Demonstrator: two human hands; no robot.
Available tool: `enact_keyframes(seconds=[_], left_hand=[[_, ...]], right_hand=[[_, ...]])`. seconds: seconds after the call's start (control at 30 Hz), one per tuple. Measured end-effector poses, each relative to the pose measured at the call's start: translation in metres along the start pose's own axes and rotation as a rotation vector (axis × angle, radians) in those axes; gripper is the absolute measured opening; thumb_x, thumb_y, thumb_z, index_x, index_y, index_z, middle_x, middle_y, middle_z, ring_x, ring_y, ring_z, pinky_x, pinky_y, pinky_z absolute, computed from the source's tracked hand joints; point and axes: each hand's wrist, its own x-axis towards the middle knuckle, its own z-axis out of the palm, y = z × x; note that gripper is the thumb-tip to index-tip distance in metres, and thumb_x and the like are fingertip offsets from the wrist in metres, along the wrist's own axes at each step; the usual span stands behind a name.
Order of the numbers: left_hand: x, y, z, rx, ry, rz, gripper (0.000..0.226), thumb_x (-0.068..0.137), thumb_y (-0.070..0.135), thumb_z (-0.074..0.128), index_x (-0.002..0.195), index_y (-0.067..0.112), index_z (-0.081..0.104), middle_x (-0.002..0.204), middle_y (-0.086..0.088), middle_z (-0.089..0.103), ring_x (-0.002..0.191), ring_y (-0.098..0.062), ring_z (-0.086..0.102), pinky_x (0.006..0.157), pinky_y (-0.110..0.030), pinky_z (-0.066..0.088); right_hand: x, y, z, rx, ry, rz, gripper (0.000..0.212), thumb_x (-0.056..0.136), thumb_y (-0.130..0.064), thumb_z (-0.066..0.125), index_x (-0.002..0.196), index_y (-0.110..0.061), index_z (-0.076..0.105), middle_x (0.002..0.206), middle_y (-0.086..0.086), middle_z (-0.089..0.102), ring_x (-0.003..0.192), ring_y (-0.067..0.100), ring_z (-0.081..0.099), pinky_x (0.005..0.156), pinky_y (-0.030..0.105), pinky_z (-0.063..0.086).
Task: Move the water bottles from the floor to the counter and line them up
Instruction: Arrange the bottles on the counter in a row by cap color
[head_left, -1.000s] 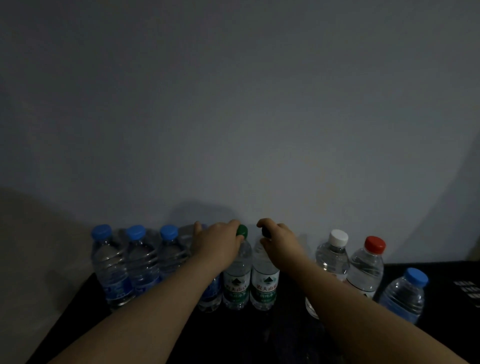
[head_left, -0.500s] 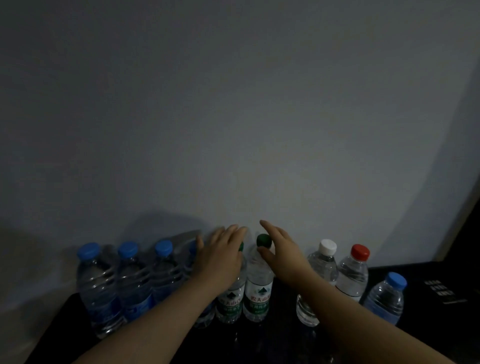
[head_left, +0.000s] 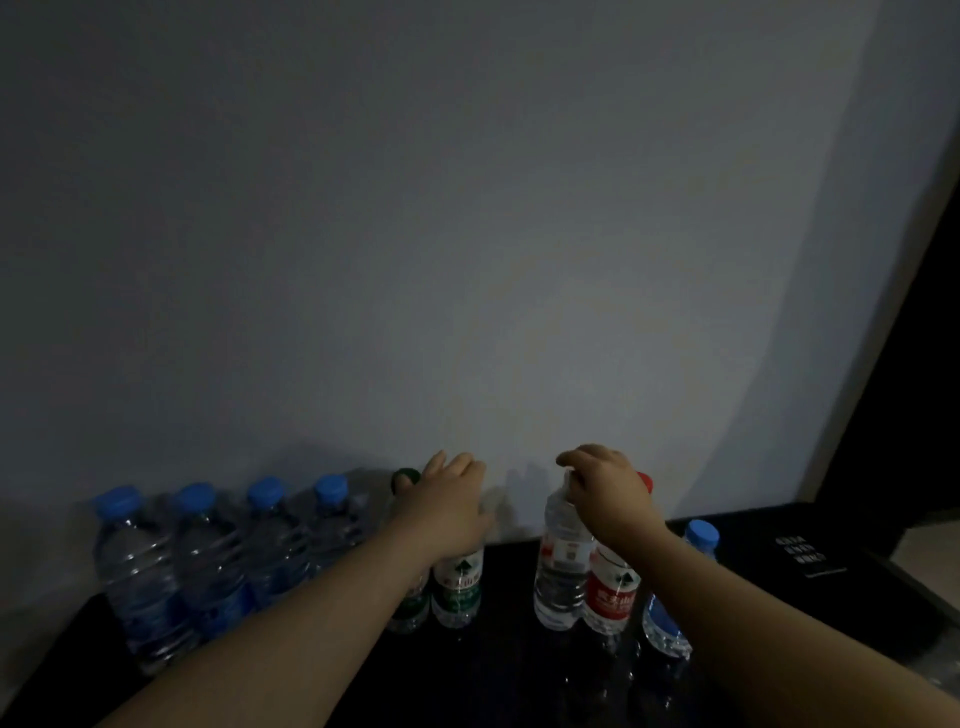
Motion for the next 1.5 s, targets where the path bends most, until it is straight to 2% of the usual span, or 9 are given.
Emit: enact_keyframes(seconds=[0.13,0.23,0.57,0.67,0.8,1.03,1.2,1.37,1.5], left_hand=[[0.006,0.015,0.004,0.028,-0.026,-0.096,0.064,0.098,0.038,0.039,0.151,0.024,0.007,0.16,0.007,0.001,0.149,-0.022,-0.002,0.115,-0.056,0.011],[0.01,0.025,0.01,0.066,0.041,-0.177,0.058,0.098,0.035,0.038,0.149,0.018,0.017,0.158,0.004,0.013,0.146,-0.018,0.011,0.115,-0.059,0.013],[0.018,0.028,0.016,0.061,0.127,-0.248,0.054,0.093,0.018,0.041,0.146,0.019,0.027,0.157,0.006,0.02,0.147,-0.014,0.012,0.114,-0.056,0.018],[0.02,0.028,0.015,0.048,0.112,-0.254,0.055,0.094,0.019,0.042,0.147,0.019,0.026,0.158,0.006,0.018,0.147,-0.016,0.012,0.115,-0.053,0.016],[0.023,0.027,0.014,0.048,0.15,-0.251,0.045,0.091,0.02,0.046,0.135,0.016,0.042,0.146,0.002,0.037,0.137,-0.018,0.031,0.112,-0.051,0.024],[0.025,0.025,0.014,0.059,0.154,-0.227,0.049,0.088,0.024,0.051,0.136,0.017,0.042,0.142,0.001,0.041,0.131,-0.019,0.04,0.107,-0.047,0.031],[0.022,0.023,0.015,0.067,0.145,-0.211,0.052,0.089,0.025,0.05,0.139,0.017,0.038,0.144,0.002,0.038,0.132,-0.019,0.038,0.109,-0.045,0.029],[0.018,0.024,0.016,0.085,0.179,-0.199,0.047,0.088,0.024,0.05,0.134,0.017,0.042,0.145,0.002,0.036,0.134,-0.018,0.036,0.107,-0.045,0.029],[0.018,0.024,0.015,0.085,0.168,-0.188,0.047,0.089,0.022,0.049,0.135,0.016,0.041,0.144,0.001,0.036,0.134,-0.018,0.035,0.109,-0.046,0.029]], right_hand=[[0.011,0.017,-0.001,0.008,-0.123,-0.08,0.044,0.1,-0.019,0.036,0.143,-0.019,0.036,0.142,0.005,0.044,0.127,0.024,0.043,0.101,0.034,0.041],[0.017,0.026,0.004,0.049,-0.222,-0.116,0.046,0.1,-0.016,0.037,0.146,-0.017,0.032,0.146,0.004,0.041,0.127,0.024,0.046,0.103,0.033,0.041],[0.025,0.031,0.019,0.077,-0.234,-0.148,0.046,0.092,0.003,0.043,0.137,-0.008,0.037,0.136,0.012,0.043,0.118,0.029,0.053,0.099,0.041,0.046],[0.028,0.033,0.017,0.069,-0.244,-0.153,0.041,0.095,-0.003,0.044,0.136,-0.008,0.039,0.134,0.013,0.046,0.117,0.03,0.054,0.099,0.041,0.047],[0.038,0.028,0.009,0.057,-0.257,-0.139,0.032,0.097,-0.018,0.045,0.127,-0.007,0.047,0.126,0.017,0.053,0.113,0.032,0.055,0.095,0.038,0.046],[0.041,0.017,0.008,0.031,-0.244,-0.152,0.041,0.087,-0.039,0.062,0.114,-0.009,0.052,0.114,0.013,0.055,0.103,0.028,0.057,0.089,0.037,0.05],[0.034,0.018,0.007,0.038,-0.22,-0.125,0.043,0.087,-0.04,0.062,0.116,-0.01,0.05,0.115,0.013,0.056,0.103,0.029,0.057,0.091,0.04,0.052],[0.028,0.027,0.006,0.226,-0.332,-0.072,0.048,0.088,-0.03,0.063,0.13,-0.013,0.047,0.125,0.013,0.058,0.109,0.026,0.059,0.092,0.037,0.053],[0.029,0.028,0.004,0.264,-0.317,-0.064,0.04,0.088,-0.028,0.063,0.122,-0.011,0.052,0.119,0.011,0.06,0.104,0.022,0.06,0.087,0.031,0.053]])
